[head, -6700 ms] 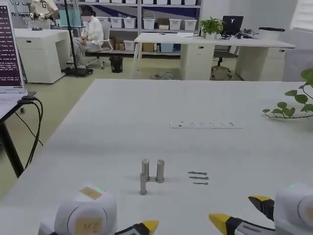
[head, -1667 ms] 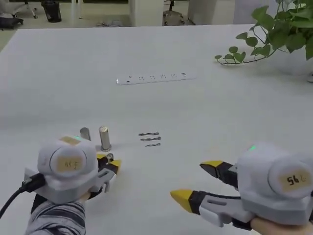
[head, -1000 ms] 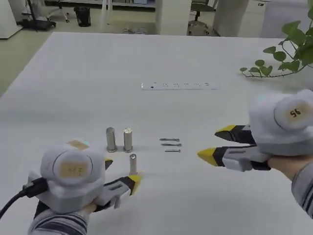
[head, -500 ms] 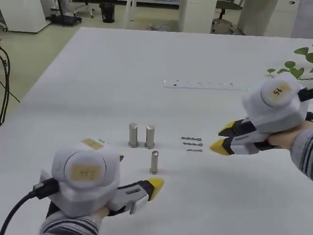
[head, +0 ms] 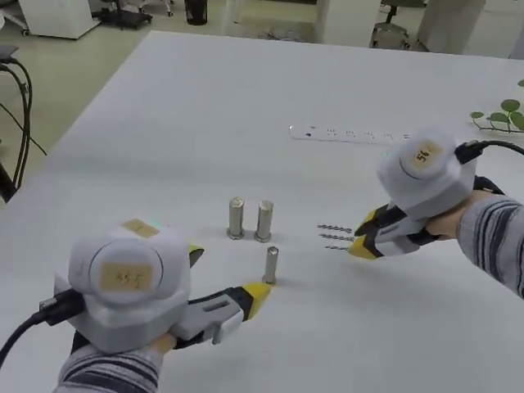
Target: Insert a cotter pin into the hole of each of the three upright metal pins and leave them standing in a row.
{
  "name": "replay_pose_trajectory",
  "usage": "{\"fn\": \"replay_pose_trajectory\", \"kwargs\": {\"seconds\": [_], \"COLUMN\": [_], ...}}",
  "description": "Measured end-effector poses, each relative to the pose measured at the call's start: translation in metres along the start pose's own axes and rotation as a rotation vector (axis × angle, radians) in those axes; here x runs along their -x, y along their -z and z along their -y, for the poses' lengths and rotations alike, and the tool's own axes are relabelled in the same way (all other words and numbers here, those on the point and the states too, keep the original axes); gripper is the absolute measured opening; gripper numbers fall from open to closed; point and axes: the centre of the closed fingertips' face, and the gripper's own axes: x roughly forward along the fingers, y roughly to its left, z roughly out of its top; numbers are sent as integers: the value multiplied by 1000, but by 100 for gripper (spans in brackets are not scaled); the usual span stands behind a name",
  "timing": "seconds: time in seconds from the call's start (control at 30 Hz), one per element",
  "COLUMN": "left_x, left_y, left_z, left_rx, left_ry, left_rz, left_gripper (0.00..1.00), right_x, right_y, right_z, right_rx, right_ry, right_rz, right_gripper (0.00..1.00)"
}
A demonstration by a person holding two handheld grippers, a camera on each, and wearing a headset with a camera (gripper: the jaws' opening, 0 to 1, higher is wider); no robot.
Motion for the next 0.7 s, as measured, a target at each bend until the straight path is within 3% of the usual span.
{"fn": "replay_pose_trajectory", "kwargs": {"seconds": [0.7], "left_x": [-2], "left_y": [-3], "left_z": [1], "left_rx": [0], "left_ry": [19], "left_rz": [8], "left_gripper": [52], "right_x": [-17], "right_y": [7], "right_z": [-2], "right_rx": [-11], "right_ry": [-53], "right_rz": [-36], "right_gripper": [5]}}
